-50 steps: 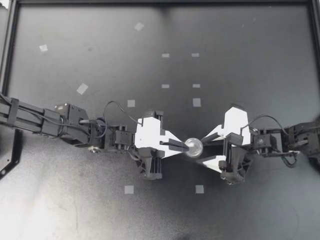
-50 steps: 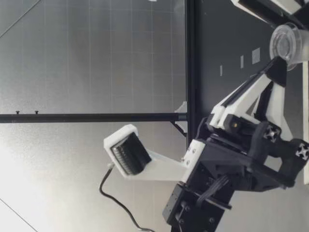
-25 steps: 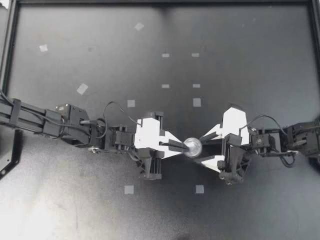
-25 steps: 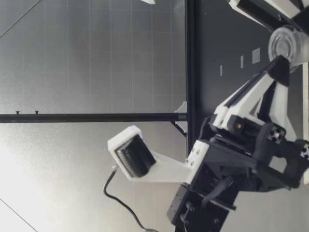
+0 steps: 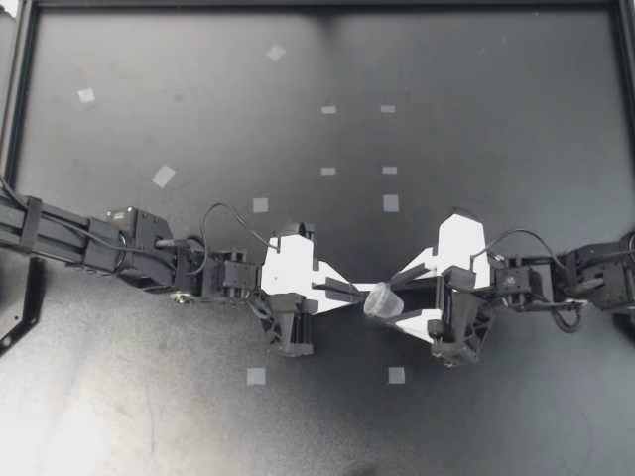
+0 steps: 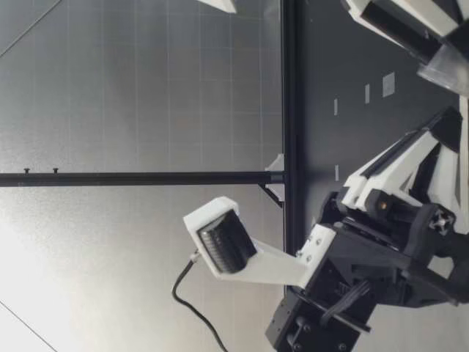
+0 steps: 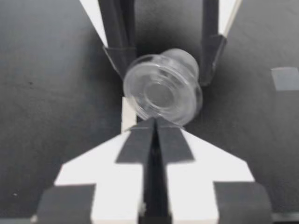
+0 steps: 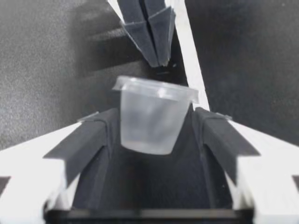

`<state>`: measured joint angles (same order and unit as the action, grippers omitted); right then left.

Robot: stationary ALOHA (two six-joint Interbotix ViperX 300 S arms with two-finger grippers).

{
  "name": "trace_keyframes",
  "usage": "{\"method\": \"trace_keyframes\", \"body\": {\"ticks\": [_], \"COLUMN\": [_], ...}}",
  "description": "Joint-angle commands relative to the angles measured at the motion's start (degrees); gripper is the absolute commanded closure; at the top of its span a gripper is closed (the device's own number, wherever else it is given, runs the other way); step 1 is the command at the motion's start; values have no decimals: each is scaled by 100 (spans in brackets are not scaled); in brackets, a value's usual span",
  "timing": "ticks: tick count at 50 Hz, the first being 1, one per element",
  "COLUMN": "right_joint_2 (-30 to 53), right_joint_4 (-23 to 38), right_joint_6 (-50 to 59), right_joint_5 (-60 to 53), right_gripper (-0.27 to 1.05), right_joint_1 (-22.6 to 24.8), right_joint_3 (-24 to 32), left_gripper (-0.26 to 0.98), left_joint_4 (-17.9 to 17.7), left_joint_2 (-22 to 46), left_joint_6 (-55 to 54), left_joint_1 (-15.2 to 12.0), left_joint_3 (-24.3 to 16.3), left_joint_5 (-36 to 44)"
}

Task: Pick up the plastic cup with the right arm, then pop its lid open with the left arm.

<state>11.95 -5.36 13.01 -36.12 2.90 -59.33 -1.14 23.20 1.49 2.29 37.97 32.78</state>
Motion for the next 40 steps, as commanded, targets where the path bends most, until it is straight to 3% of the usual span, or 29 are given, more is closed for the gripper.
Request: {"method": "trace_keyframes", "body": {"ticks": [1, 11, 27, 34, 40], "right_joint_2": [-35, -44, -88, -202, -527], "right_joint_4": [9, 70, 149, 149, 149], "right_joint_6": [9, 0, 18, 44, 9], "right_joint_5": [88, 773, 976, 932, 439], "right_gripper": [15, 17, 40, 40, 40], "right_joint_1": [-9, -9, -9, 0, 0], "right_joint_3": [132, 334, 439, 334, 123], "left_gripper": [68, 68, 68, 67, 66], "left_joint_4": [9, 9, 0, -18, -264], "left_joint_2": [-123, -149, -325, -782, -1310], "left_joint_6": [0, -9, -62, -97, -352], "left_joint_1": [-26, -18, -18, -18, -18], "left_joint_3": [-44, -35, 105, 343, 589], "left_joint_5": [26, 26, 18, 0, 88]}}
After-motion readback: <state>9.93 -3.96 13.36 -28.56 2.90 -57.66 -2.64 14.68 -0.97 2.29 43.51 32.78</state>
